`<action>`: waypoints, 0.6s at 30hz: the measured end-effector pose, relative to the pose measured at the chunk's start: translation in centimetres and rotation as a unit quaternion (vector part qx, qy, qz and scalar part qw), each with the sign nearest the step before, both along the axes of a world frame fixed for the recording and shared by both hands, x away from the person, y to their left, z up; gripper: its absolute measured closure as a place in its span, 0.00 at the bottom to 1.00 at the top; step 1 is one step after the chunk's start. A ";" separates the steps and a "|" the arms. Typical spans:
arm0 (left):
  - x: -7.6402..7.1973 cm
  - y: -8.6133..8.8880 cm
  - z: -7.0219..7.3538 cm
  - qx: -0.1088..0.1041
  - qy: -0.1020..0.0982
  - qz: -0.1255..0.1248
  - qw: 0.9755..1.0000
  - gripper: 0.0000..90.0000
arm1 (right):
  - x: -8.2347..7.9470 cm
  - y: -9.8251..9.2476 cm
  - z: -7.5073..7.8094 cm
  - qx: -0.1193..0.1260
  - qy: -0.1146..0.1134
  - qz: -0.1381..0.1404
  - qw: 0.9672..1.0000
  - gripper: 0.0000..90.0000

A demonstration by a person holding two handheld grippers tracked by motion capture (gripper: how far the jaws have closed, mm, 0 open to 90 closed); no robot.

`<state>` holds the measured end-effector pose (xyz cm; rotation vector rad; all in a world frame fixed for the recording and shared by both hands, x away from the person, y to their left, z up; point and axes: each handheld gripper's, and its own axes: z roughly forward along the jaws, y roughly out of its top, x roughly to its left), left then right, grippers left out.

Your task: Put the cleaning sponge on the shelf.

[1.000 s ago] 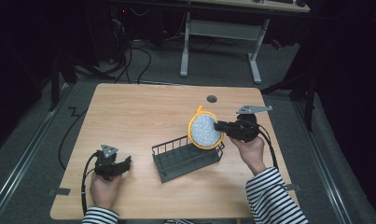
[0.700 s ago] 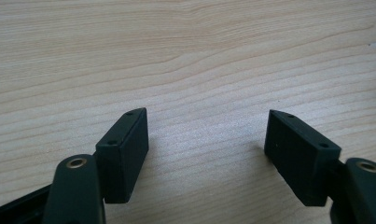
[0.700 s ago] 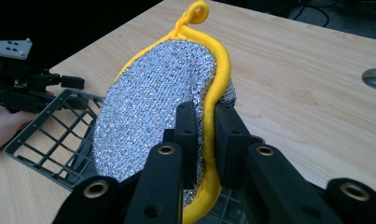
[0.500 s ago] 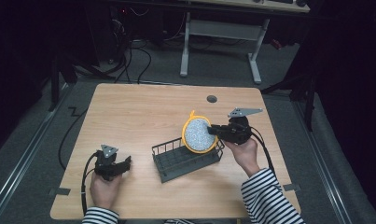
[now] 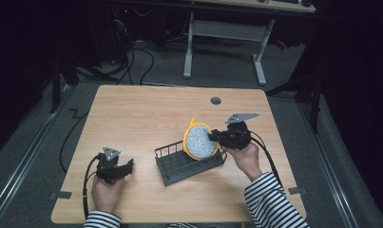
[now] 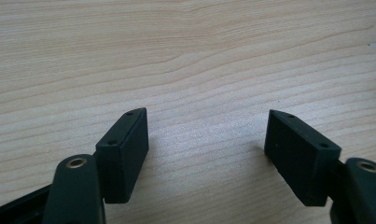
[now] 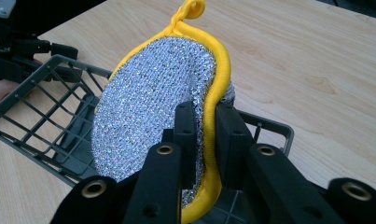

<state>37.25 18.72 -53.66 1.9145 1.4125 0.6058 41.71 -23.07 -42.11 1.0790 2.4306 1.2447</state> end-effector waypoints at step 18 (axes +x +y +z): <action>0.0 0.0 0.0 -0.001 0.000 0.000 1.000 0.34 | -0.5 0.1 -1.4 -0.030 0.020 0.009 0.999 0.89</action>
